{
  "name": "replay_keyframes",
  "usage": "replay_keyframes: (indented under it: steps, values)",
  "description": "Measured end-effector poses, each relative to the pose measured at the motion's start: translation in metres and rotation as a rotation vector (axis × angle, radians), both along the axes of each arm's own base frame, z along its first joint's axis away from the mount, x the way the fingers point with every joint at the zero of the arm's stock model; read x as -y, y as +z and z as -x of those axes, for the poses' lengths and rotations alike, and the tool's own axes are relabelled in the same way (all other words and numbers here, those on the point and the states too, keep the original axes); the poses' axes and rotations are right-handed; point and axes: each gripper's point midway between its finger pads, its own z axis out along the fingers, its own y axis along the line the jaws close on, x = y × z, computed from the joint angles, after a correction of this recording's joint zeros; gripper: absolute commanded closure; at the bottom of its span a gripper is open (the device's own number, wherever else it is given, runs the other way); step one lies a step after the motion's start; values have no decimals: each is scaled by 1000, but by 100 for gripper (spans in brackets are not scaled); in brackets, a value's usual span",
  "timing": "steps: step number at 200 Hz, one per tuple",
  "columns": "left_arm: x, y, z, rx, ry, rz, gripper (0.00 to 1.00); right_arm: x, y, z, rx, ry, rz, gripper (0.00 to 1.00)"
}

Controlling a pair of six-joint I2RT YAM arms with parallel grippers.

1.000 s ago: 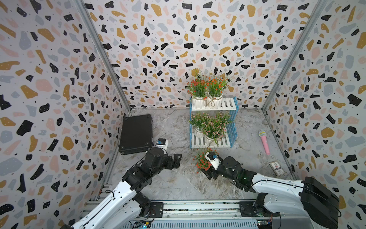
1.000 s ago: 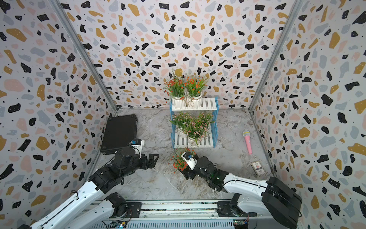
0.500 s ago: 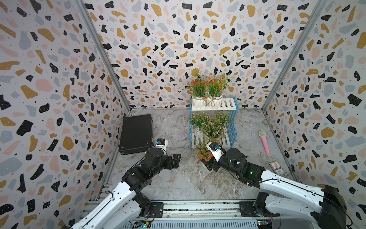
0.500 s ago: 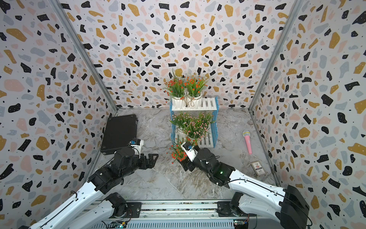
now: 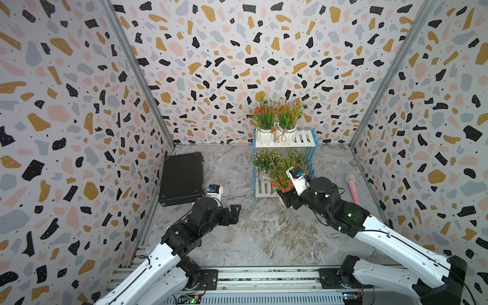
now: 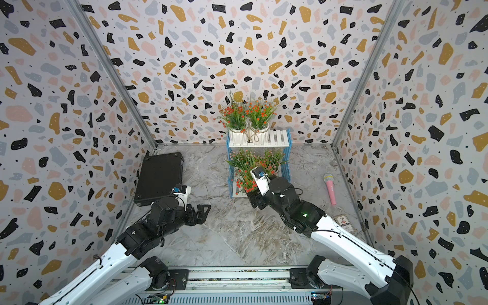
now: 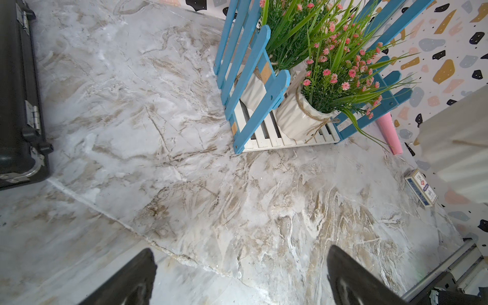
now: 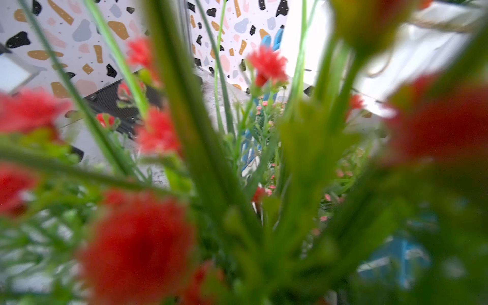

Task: Place the baby's breath potted plants on the rack by color
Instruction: Place the baby's breath potted plant on the rack.

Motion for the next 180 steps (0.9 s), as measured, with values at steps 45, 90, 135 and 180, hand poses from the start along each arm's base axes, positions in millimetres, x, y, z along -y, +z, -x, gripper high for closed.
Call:
replay_keyframes:
  steps: [45,90,135,180]
  values:
    - [1,0,1,1,-8,2,1,30,48,-41,38,-127,-12,30]
    - [2,2,0,4,-13,7,1,60,84,-91,65,-234,-25,29]
    - [3,2,1,4,-15,8,1,80,113,-146,93,-298,-53,29]
    - [3,1,0,4,-20,0,1,88,115,-198,90,-315,-68,29]
